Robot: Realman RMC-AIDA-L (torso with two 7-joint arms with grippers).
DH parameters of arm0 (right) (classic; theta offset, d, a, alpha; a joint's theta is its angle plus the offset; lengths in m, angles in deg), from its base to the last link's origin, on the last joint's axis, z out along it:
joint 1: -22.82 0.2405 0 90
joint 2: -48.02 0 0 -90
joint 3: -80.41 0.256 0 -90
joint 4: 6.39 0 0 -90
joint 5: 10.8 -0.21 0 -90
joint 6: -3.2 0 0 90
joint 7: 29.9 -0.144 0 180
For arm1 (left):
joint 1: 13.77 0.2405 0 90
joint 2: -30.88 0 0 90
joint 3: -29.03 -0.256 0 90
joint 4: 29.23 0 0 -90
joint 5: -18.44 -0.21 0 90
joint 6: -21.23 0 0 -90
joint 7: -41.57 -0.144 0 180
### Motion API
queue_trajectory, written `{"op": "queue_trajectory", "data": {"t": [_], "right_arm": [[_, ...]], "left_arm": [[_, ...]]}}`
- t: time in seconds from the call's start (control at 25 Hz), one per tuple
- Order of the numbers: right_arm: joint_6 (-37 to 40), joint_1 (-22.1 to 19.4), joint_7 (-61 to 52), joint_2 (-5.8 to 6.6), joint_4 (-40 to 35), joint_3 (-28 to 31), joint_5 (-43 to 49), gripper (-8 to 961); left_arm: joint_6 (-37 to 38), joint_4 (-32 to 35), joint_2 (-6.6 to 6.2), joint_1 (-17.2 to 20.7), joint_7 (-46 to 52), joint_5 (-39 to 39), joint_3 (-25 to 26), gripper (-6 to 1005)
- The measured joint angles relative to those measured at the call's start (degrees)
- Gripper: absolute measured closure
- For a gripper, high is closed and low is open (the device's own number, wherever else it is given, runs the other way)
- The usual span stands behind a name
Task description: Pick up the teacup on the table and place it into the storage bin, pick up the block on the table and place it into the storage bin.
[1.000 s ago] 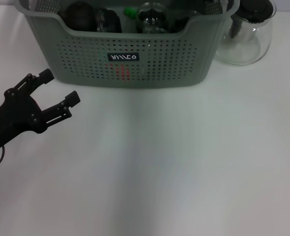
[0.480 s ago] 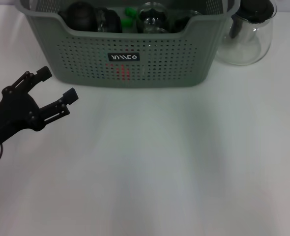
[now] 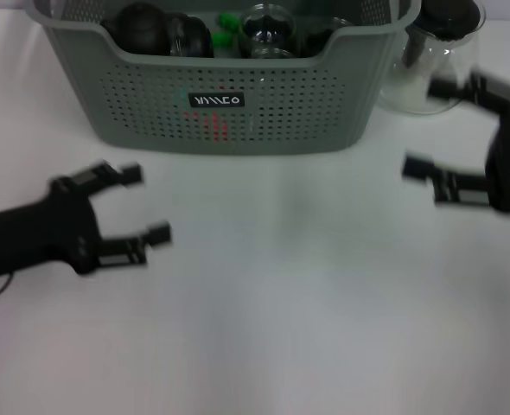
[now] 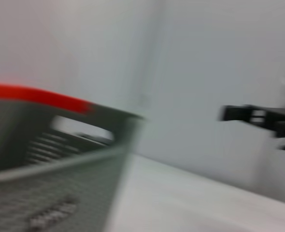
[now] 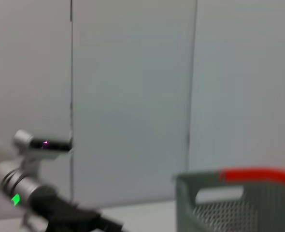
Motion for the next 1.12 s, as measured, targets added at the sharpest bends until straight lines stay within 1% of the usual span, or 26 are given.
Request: {"op": "queue_trajectory", "data": {"t": [0.04, 0.12, 0.24, 0.36, 0.48, 0.64, 0.72, 1.12], "right_arm": [[0.8, 0.3, 1.4, 0.06, 2.5, 0.7, 1.7, 13], [1.6, 1.2, 5.0, 0.0, 7.3, 1.4, 6.2, 13], [1.2, 3.8, 10.7, -0.11, 14.2, 1.8, 10.2, 13], [0.5, 7.0, 13.9, 0.42, 21.2, 2.8, 11.4, 13], [-1.8, 10.1, 14.8, 1.01, 26.5, 3.1, 13.5, 13], [-3.7, 11.8, 14.9, 0.65, 28.1, 3.1, 15.8, 12], [-4.0, 11.9, 14.9, 0.43, 28.0, 3.2, 15.8, 12], [-4.0, 12.6, 15.0, 0.09, 28.4, 3.5, 16.0, 12]], "left_arm": [[0.3, 0.0, -0.09, -0.3, 0.1, -0.5, -0.3, 50], [2.3, -0.1, -0.56, -2.4, 0.7, -3.1, -2.0, 50], [2.3, -1.2, -0.7, -4.5, 0.6, -4.0, -3.0, 50], [0.9, -2.5, -0.34, -5.5, -1.2, -4.1, -3.5, 50], [-1.0, -3.5, 0.24, -5.5, -3.3, -4.3, -5.3, 50], [-2.9, -3.7, 0.5, -5.1, -3.5, -4.4, -6.3, 50], [-2.9, -3.7, 0.51, -5.0, -3.4, -4.4, -6.5, 50], [-3.1, -3.8, 0.53, -4.9, -3.2, -4.4, -6.7, 50]]}}
